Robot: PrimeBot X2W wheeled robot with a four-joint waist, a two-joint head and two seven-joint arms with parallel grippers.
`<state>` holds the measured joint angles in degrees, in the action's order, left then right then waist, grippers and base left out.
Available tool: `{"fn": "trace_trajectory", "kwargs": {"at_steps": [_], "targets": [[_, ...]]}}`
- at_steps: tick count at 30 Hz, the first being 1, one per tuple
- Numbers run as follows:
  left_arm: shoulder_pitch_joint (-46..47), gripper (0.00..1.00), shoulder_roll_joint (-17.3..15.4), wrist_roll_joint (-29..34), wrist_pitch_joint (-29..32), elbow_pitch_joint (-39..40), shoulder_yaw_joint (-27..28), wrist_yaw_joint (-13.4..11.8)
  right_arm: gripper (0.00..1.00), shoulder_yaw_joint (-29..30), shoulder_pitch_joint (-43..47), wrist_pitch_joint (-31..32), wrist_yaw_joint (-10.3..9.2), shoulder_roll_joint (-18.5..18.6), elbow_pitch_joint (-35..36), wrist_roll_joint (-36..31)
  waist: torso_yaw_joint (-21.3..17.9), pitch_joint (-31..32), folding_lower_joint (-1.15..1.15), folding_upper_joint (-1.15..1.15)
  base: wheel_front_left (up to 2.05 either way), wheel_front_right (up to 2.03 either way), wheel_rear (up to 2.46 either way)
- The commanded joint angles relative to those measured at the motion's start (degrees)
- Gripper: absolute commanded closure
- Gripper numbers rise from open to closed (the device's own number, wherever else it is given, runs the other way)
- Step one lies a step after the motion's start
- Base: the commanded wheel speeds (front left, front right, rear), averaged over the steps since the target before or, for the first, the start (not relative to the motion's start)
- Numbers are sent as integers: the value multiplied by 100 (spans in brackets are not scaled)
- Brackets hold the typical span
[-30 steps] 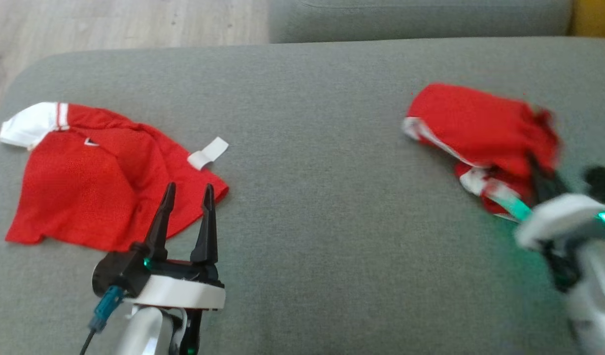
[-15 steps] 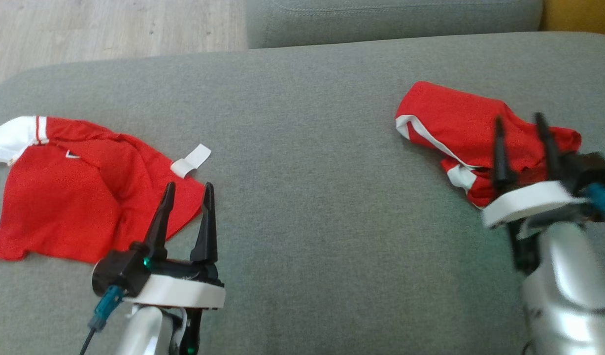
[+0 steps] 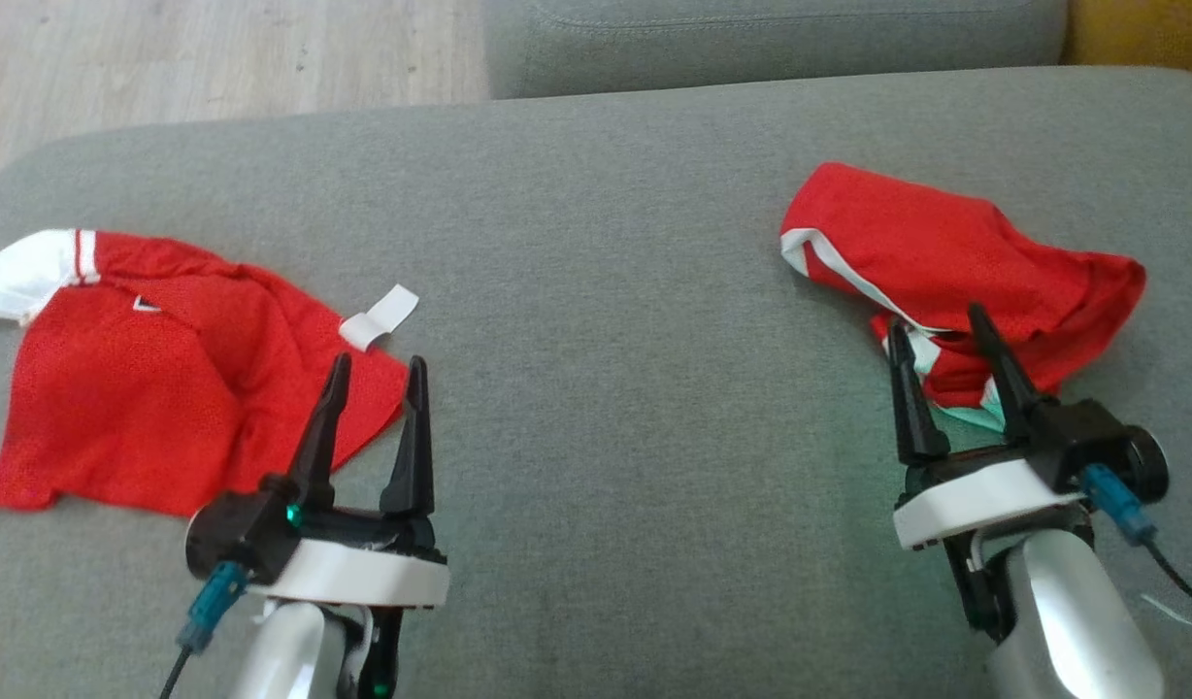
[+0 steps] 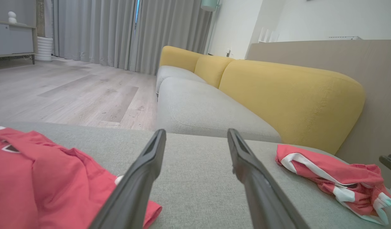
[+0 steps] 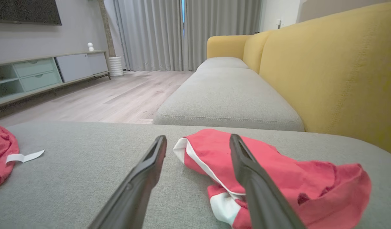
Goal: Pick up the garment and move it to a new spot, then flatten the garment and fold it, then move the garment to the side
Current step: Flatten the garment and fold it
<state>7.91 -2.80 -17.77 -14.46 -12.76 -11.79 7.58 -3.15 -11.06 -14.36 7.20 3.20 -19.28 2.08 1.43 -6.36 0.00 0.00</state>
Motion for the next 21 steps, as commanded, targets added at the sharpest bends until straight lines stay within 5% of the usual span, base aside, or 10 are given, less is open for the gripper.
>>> {"fn": "trace_trajectory", "kwargs": {"at_steps": [1, 21], "targets": [[162, 0, -8, -57, -53, 186, 109, -9, 0, -141, -230, -62, 29, -26, 122, -220, 72, -31, 0, 0, 0, 0, 0], [378, 0, -8, -189, -54, 123, -123, -9, 0, 813, -2022, 677, 29, 456, -2455, -2452, 768, -482, 0, 0, 0, 0, 0]]}}
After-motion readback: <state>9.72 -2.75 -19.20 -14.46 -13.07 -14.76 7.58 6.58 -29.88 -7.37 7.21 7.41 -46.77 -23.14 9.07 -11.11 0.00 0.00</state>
